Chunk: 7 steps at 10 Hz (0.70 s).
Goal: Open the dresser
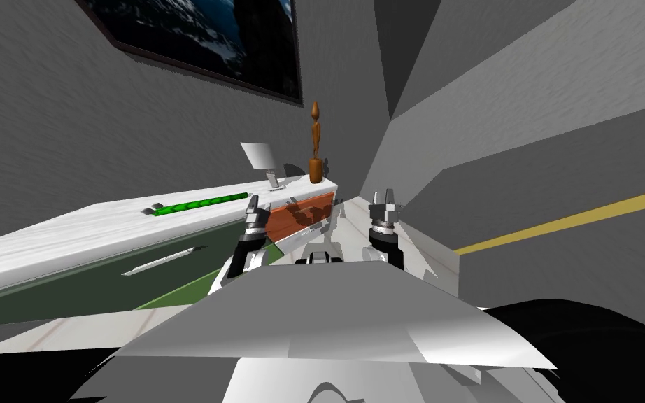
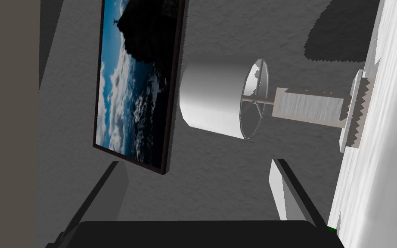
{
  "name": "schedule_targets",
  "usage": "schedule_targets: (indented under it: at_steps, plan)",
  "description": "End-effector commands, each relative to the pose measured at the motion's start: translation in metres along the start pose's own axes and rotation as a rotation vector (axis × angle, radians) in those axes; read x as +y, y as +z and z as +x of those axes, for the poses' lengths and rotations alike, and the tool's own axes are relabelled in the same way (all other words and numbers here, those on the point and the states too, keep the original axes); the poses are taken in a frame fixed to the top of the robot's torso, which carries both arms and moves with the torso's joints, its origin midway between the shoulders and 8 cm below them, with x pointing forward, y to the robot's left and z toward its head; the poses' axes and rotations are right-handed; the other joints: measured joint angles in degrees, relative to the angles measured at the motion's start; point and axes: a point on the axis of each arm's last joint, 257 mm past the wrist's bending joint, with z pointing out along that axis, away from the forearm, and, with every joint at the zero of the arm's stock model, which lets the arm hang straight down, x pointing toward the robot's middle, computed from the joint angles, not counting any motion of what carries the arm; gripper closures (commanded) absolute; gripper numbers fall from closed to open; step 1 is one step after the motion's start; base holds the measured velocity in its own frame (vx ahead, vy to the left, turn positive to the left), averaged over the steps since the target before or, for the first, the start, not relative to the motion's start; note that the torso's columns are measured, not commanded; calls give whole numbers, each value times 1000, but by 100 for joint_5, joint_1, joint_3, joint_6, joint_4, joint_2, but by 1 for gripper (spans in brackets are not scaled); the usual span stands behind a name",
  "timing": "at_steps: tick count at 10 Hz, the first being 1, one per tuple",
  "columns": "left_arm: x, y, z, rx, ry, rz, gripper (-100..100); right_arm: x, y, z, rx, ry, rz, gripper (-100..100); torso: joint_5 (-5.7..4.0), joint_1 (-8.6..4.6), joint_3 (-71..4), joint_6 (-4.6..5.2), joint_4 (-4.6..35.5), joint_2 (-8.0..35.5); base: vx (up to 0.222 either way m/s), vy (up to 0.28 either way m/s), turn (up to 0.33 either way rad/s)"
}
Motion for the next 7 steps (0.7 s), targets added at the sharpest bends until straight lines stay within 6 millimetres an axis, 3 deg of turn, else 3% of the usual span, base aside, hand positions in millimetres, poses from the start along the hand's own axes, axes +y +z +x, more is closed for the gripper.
schedule_targets:
  at_steps: [1,7]
  plan:
    - [25,-6,-9,-20,-7,-54,-100,0,0,0,0,0,0,0,-1,0,-4,0,-2,-6,78,-91,44]
    - [93,-25,-35,-64,-12,-209,-100,0,0,0,0,0,0,0,1,6,3,0,2,6,70,-104,59]
